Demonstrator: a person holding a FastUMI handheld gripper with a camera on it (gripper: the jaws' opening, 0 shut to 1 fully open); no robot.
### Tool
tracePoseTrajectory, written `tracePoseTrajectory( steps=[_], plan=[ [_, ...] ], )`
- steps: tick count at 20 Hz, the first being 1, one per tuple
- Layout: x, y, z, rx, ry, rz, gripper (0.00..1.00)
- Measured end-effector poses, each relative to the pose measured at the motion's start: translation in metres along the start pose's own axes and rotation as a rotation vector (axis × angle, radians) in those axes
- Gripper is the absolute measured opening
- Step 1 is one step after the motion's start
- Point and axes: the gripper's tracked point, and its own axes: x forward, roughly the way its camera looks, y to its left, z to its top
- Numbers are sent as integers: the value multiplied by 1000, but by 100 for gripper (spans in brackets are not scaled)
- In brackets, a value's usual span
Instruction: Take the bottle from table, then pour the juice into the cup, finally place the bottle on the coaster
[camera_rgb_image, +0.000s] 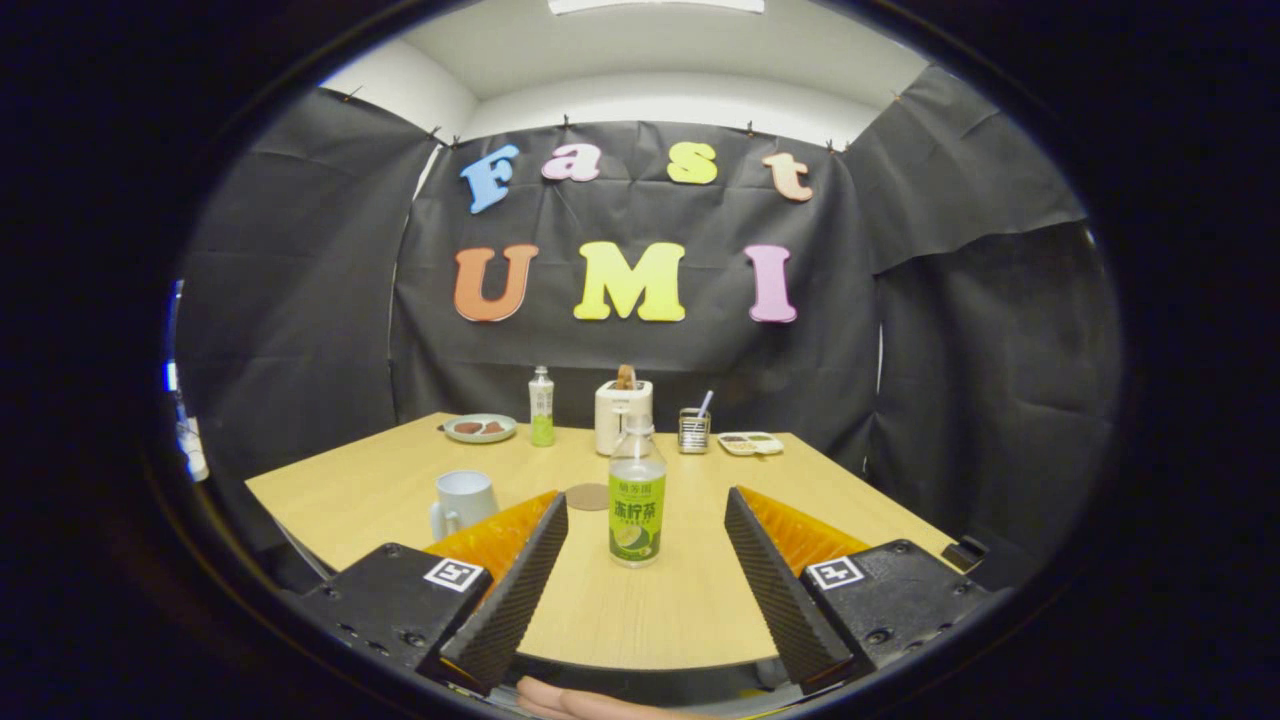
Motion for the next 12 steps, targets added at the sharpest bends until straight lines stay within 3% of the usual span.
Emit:
tracePoseTrajectory(
  steps=[12],
  plan=[
    [129, 4, -29, 43, 39, -7, 100]
  ],
)
